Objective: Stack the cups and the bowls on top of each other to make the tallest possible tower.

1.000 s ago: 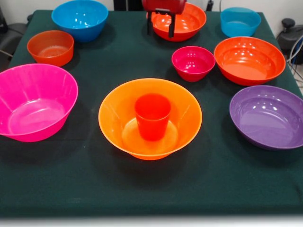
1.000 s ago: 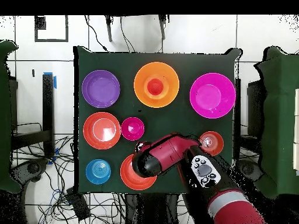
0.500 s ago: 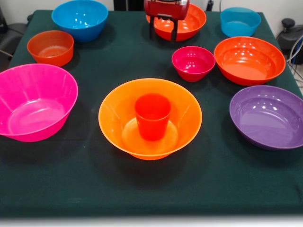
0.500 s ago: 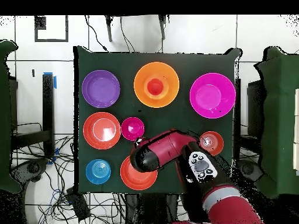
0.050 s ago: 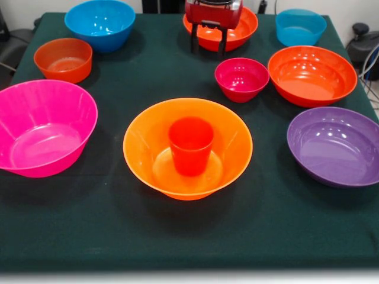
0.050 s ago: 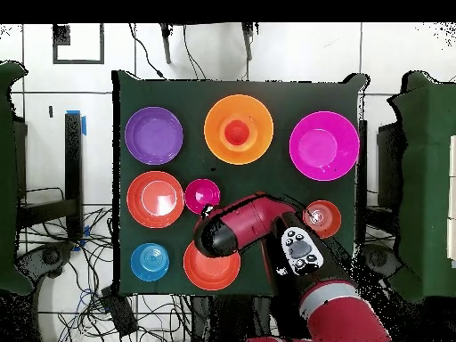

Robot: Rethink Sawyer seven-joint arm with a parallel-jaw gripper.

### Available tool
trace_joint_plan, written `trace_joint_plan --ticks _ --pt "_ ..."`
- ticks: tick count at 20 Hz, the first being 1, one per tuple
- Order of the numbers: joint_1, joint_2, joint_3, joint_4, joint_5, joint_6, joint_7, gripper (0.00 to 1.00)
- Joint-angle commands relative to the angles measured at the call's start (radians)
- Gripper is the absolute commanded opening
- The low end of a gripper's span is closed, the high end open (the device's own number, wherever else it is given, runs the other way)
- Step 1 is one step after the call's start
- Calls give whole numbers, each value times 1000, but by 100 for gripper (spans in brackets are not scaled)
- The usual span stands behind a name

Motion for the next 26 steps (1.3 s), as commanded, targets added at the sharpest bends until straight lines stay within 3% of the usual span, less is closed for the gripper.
trace_joint_plan --ticks 1,18,26 --pt "26 22 -4 -79 54 88 -2 100" --pt "63 60 -29 -145 84 80 1 100" --pt "119 106 -87 -189 75 6 56 100"
